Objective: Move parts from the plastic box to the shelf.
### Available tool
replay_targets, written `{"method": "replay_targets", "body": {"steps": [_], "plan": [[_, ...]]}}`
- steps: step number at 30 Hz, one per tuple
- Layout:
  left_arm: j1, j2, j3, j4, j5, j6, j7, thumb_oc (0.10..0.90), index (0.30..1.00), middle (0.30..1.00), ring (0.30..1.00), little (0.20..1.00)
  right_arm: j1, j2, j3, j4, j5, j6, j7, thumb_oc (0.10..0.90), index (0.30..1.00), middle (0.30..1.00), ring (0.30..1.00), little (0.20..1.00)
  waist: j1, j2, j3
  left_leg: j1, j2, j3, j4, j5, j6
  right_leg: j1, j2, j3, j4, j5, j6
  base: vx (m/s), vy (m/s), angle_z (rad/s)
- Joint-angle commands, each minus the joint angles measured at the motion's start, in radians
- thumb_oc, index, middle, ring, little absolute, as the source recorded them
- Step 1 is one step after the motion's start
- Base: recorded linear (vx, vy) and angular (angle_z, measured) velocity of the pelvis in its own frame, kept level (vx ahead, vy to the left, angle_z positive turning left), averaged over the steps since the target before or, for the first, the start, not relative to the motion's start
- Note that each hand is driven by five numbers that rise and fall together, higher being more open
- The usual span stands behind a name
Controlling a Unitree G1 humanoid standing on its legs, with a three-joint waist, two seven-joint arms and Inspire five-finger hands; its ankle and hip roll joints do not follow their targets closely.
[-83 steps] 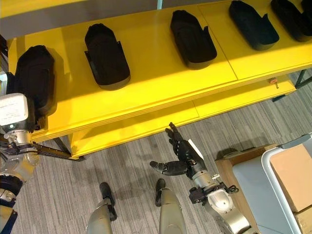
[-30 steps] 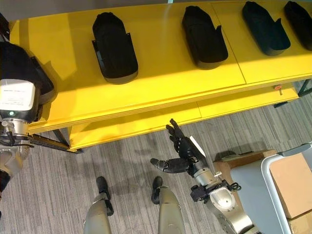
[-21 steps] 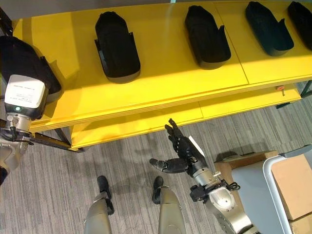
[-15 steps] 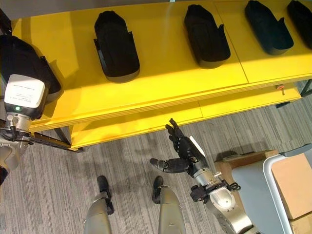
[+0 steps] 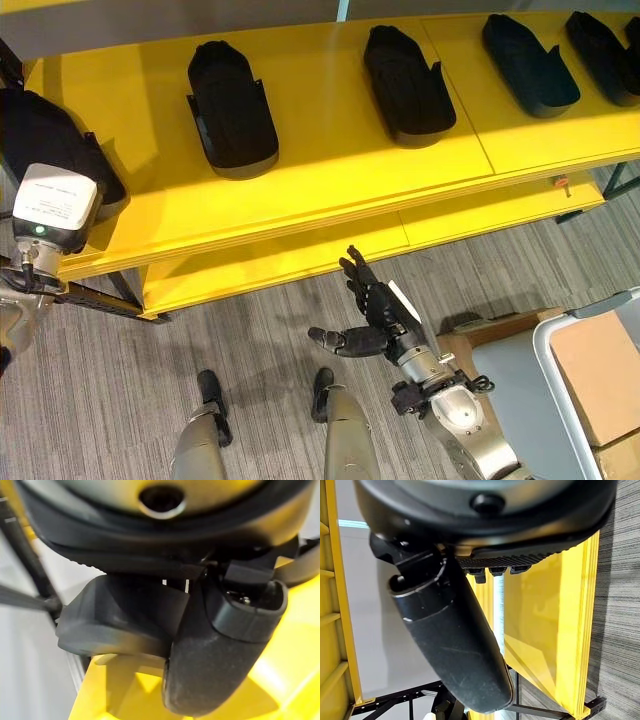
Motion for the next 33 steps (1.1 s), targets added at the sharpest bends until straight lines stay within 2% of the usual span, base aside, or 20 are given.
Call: {"method": "replay_targets", "body": {"steps": [1,11,18,22,23,24,31,33], "plan": [[0.065,0.002,-0.068,-0.018,0.084,-0.061,-0.071,0.400,0.300,0.300,0.300,0.300,-0.044,-0.006,-0.039,-0.061,0.037,-0.094,0.020,0.900,1.000,1.000,1.000,1.000,-0.008,0.009,-0.025,0.047,0.072,-0.040,0.074,-0.107,-0.048,-0.027,-0.037,0.078,-0.129,0.190,0.112,0.00,0.000,0.00],[0.042,0.057,-0.147,-0.026,0.141,-0.092,-0.090,0.400,0.300,0.300,0.300,0.300,-0.038,-0.021,-0.040,-0.053,0.044,-0.097,0.035,0.900,1.000,1.000,1.000,1.000,-0.007,0.011,-0.014,0.051,0.068,-0.039,0.080,-0.110,-0.047,-0.021,-0.040,0.085,-0.128,0.190,0.115,0.00,0.000,0.00],[0.063,0.066,-0.127,-0.022,0.138,-0.088,-0.094,0.400,0.300,0.300,0.300,0.300,-0.033,-0.026,-0.044,-0.055,0.044,-0.095,0.037,0.900,1.000,1.000,1.000,1.000,-0.005,0.012,-0.009,0.050,0.067,-0.040,0.082,-0.109,-0.047,-0.024,-0.043,0.087,-0.121,0.190,0.115,0.00,0.000,0.00],[0.093,0.059,-0.081,-0.008,0.112,-0.082,-0.094,0.400,0.300,0.300,0.300,0.300,-0.028,-0.023,-0.050,-0.055,0.039,-0.092,0.036,0.900,1.000,1.000,1.000,1.000,-0.002,0.011,-0.006,0.048,0.067,-0.043,0.086,-0.108,-0.046,-0.023,-0.041,0.088,-0.118,0.189,0.113,0.00,0.000,0.00],[0.099,0.052,-0.067,-0.002,0.103,-0.078,-0.092,0.586,0.561,0.561,0.561,0.561,-0.028,-0.023,-0.051,-0.056,0.038,-0.092,0.035,0.900,1.000,1.000,1.000,1.000,-0.002,0.011,-0.006,0.048,0.067,-0.044,0.088,-0.108,-0.046,-0.024,-0.042,0.088,-0.117,0.189,0.113,0.00,0.000,0.00],[0.105,0.046,-0.052,0.002,0.095,-0.075,-0.089,0.900,1.000,1.000,1.000,1.000,-0.027,-0.021,-0.053,-0.058,0.037,-0.091,0.035,0.900,1.000,1.000,1.000,1.000,-0.002,0.011,-0.006,0.048,0.067,-0.044,0.087,-0.108,-0.046,-0.024,-0.042,0.089,-0.117,0.190,0.112,0.00,0.000,0.00],[0.147,0.008,0.035,0.005,0.033,-0.063,-0.084,0.900,1.000,1.000,1.000,1.000,-0.019,-0.017,-0.067,-0.074,0.021,-0.089,0.022,0.900,1.000,1.000,1.000,1.000,0.001,0.009,-0.004,0.049,0.067,-0.043,0.089,-0.107,-0.045,-0.025,-0.042,0.090,-0.116,0.190,0.110,0.00,0.000,0.00],[0.175,0.003,0.091,-0.033,-0.013,-0.067,-0.077,0.900,1.000,1.000,1.000,1.000,-0.009,-0.011,-0.078,-0.082,0.012,-0.090,0.014,0.900,1.000,1.000,1.000,1.000,0.003,0.007,-0.007,0.050,0.067,-0.041,0.091,-0.108,-0.045,-0.023,-0.042,0.092,-0.115,0.188,0.109,0.00,0.000,0.00]]}}
